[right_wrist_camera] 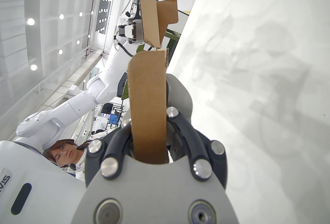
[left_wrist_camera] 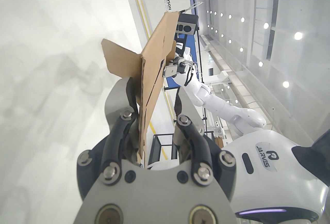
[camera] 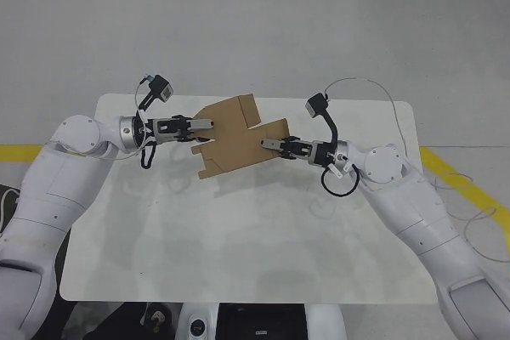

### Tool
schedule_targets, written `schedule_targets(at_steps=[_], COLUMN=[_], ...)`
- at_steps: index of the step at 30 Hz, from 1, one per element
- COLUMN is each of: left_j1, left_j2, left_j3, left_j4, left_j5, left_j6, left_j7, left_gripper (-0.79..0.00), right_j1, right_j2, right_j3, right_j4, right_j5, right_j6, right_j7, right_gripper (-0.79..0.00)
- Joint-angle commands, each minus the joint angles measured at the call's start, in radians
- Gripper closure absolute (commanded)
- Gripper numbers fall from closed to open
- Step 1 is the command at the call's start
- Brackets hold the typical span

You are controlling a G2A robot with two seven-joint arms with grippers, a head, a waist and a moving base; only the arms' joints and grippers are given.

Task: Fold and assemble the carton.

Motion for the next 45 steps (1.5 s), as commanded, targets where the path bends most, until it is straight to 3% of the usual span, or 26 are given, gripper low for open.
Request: schedule_targets(at_steps=[1, 7, 12, 16, 23, 24, 26, 28, 39, 45], left_j1=[-0.001, 0.0, 0.002, 0.005, 0.012, 0.013, 0.014, 0.012, 0.012, 0.019], left_j2=[-0.002, -0.007, -0.01, -0.013, -0.018, -0.019, -0.02, -0.02, -0.02, -0.024], left_j3=[-0.004, -0.017, -0.026, -0.032, -0.043, -0.045, -0.05, -0.059, -0.093, -0.096], left_j4=[0.004, 0.014, 0.023, 0.023, 0.015, 0.015, 0.015, 0.017, 0.007, 0.002], left_j5=[0.003, 0.013, 0.022, 0.027, 0.034, 0.034, 0.033, 0.029, 0.046, 0.06], left_j6=[0.001, 0.004, 0.01, 0.012, 0.019, 0.019, 0.02, 0.018, -0.063, -0.046], left_j7=[-0.002, -0.007, -0.011, -0.014, -0.024, -0.025, -0.028, -0.032, -0.089, -0.07], left_gripper=[-0.268, -0.222, -0.126, 0.0, 0.0, 0.0, 0.0, 0.0, 0.0, 0.0], right_j1=[-0.001, -0.006, -0.011, -0.015, -0.021, -0.022, -0.024, -0.022, -0.067, -0.103], right_j2=[-0.001, -0.006, -0.009, -0.011, -0.016, -0.016, -0.016, -0.012, 0.028, 0.026], right_j3=[0.003, 0.013, 0.021, 0.029, 0.04, 0.042, 0.047, 0.056, 0.19, 0.192], right_j4=[0.0, -0.002, -0.004, -0.006, -0.008, -0.008, -0.001, 0.011, -0.023, -0.069], right_j5=[-0.003, -0.012, -0.023, -0.029, -0.04, -0.041, -0.051, -0.084, -0.138, -0.052], right_j6=[0.003, 0.008, 0.011, 0.013, 0.015, 0.015, 0.018, 0.027, -0.036, -0.039], right_j7=[0.003, 0.009, 0.014, 0.014, 0.017, 0.018, 0.022, 0.029, 0.045, 0.085], right_gripper=[0.0, 0.0, 0.0, 0.0, 0.0, -0.025, -0.345, -0.785, -0.757, -0.767])
